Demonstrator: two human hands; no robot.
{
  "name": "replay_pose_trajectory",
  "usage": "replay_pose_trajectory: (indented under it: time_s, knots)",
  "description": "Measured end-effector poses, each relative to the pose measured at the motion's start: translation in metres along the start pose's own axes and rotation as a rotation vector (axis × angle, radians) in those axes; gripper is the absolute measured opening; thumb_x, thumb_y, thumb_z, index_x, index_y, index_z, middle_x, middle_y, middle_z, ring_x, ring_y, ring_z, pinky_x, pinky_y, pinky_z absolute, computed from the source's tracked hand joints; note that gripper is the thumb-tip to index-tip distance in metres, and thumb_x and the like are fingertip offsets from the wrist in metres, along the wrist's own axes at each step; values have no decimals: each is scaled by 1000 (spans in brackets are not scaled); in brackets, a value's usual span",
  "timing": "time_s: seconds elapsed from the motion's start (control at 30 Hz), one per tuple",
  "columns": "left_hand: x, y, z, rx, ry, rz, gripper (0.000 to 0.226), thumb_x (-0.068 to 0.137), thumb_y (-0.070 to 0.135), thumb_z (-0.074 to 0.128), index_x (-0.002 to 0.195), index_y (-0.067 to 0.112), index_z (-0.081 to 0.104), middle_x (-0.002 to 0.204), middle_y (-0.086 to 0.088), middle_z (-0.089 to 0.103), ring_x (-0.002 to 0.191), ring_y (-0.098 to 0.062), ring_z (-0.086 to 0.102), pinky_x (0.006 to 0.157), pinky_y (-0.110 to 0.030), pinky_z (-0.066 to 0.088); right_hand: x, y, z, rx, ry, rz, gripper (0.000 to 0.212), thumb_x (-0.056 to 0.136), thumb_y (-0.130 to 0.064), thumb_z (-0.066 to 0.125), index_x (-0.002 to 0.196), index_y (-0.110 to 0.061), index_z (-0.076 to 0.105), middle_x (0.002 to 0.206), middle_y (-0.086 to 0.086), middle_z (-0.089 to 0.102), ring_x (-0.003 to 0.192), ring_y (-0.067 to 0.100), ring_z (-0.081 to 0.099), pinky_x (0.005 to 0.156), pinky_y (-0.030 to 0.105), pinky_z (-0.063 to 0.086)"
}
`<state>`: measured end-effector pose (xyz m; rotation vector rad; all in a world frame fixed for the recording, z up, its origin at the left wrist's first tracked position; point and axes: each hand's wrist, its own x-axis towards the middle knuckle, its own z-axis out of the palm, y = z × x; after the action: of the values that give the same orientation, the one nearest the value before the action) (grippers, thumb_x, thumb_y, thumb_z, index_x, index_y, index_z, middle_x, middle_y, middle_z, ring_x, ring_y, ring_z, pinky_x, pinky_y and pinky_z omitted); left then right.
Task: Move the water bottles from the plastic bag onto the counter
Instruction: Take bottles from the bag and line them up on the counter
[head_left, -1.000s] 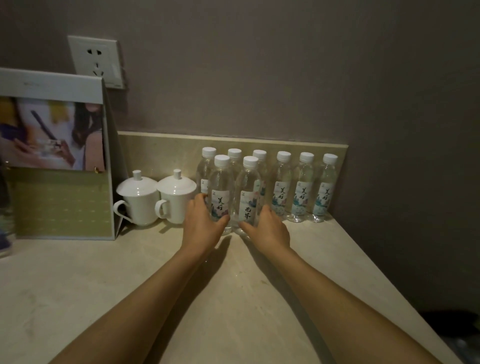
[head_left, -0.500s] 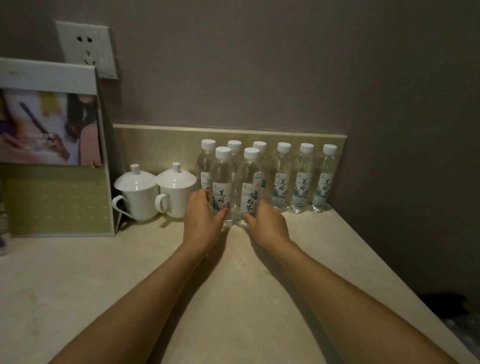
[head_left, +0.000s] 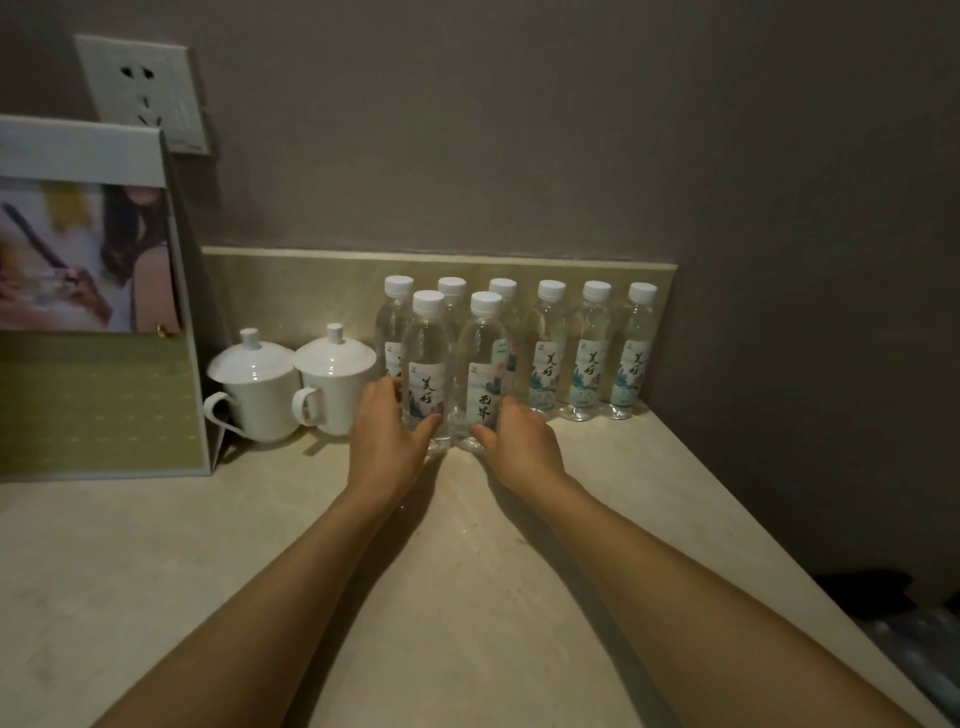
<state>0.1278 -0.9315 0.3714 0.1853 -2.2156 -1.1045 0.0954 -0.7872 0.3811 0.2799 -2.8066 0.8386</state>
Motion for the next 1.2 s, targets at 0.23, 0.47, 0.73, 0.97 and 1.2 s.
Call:
replay_pose_trajectory:
  time_s: [0.23, 0.47, 0.73, 0.97, 1.2]
  knots:
    - [-3, 9, -1, 39, -27, -69, 53, 82, 22, 78, 128, 12, 53, 122, -8, 59, 111, -23, 60, 93, -43, 56, -1, 2, 3, -10, -10, -5, 34, 96, -37, 53, 119, -12, 50, 119, 9, 59, 108, 32, 58, 82, 39, 46]
    - [-29, 39, -1, 18, 129, -225, 54, 86, 35, 73, 129, 11, 50, 122, -11, 59, 104, -23, 60, 90, -45, 55, -15, 16, -28, 106, -100, -56, 48, 92, -45, 58, 127, -15, 49, 125, 8, 58, 111, 33, 58, 88, 46, 51]
    - [-93, 164, 65, -151, 266, -144, 23, 96, 24, 57, 116, 14, 59, 83, 6, 59, 81, -15, 60, 80, -42, 55, -48, 102, -143, 164, -50, -156, 36, 93, -39, 55, 115, -11, 58, 113, 12, 65, 103, 35, 61, 84, 46, 54]
    - [-149, 289, 206, -253, -19, -27, 16, 93, 22, 57, 90, 11, 68, 82, -6, 70, 81, -24, 68, 80, -48, 57, -86, 242, -251, 269, 166, -55, 19, 91, -35, 57, 91, -18, 66, 90, 3, 70, 90, 25, 65, 76, 32, 49]
    - [-209, 387, 341, -378, -310, 22, 21, 97, 30, 52, 91, 18, 68, 82, 1, 69, 81, -19, 69, 82, -48, 58, -117, 397, -335, 215, 501, 179, 14, 92, -31, 55, 84, -21, 60, 82, 0, 71, 84, 22, 66, 71, 32, 51]
